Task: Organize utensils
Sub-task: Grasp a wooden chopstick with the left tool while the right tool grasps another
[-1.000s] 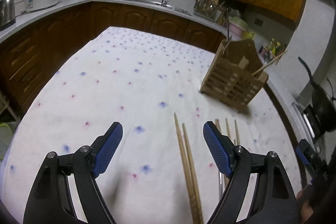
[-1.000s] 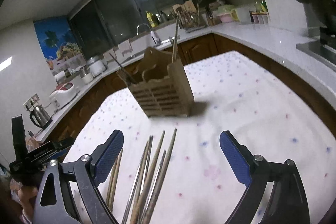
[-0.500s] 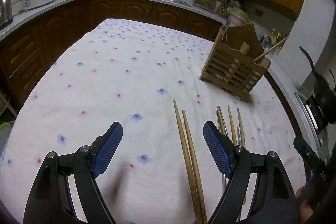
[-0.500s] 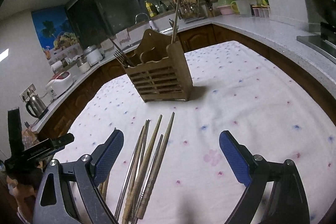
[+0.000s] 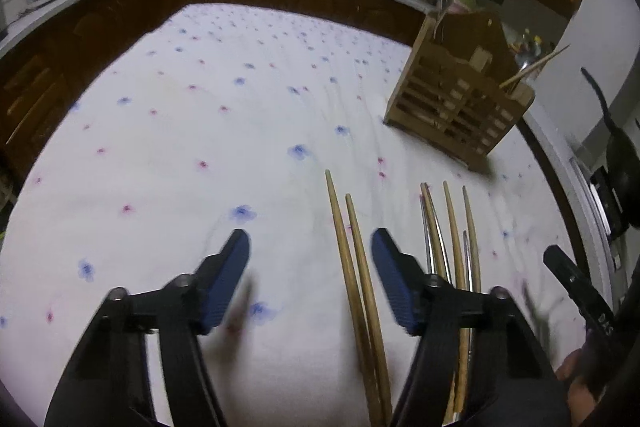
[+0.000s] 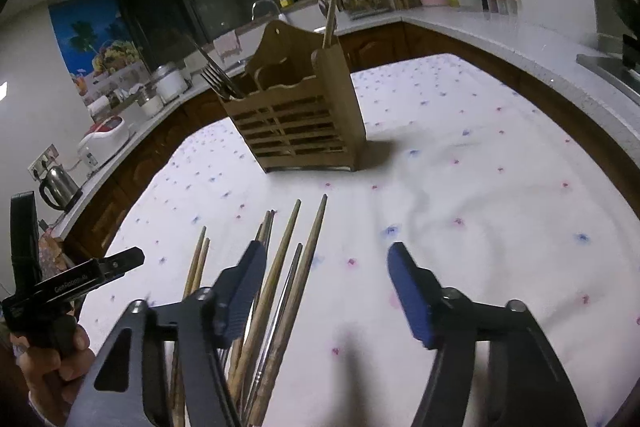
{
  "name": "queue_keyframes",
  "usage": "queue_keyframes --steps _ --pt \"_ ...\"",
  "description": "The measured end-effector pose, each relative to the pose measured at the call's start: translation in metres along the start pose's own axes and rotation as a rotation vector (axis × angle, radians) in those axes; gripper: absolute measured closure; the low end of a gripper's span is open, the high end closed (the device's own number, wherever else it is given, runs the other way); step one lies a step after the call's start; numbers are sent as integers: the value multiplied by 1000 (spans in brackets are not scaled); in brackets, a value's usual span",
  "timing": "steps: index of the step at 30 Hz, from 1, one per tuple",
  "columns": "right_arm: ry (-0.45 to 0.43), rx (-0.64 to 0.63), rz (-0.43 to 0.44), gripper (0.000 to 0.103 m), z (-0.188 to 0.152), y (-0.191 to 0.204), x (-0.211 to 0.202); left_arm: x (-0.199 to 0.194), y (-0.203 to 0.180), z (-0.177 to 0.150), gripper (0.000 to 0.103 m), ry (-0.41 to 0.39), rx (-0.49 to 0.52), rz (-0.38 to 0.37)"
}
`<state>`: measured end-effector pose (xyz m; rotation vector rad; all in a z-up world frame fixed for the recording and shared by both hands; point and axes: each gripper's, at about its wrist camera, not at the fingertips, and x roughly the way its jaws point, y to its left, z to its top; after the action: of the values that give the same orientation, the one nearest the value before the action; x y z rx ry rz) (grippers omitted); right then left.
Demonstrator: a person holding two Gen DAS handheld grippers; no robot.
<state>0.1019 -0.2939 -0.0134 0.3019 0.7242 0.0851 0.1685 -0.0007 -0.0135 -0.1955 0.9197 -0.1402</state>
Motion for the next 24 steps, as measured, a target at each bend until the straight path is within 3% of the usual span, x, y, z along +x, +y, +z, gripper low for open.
queue_keyframes --steps 5,11,17,21,24 --pt "45 -1 4 60 7 1 23 23 -8 11 58 55 14 -6" --pt "108 -26 -9 68 17 5 56 44 -17 21 61 100 33 4" --pt "164 -52 -41 74 26 8 88 68 -21 25 80 159 54 23" --pt "216 -73 -69 82 27 9 112 72 -23 27 85 136 85 51" --pt "198 -124 -98 83 27 17 118 75 -26 27 88 121 112 73"
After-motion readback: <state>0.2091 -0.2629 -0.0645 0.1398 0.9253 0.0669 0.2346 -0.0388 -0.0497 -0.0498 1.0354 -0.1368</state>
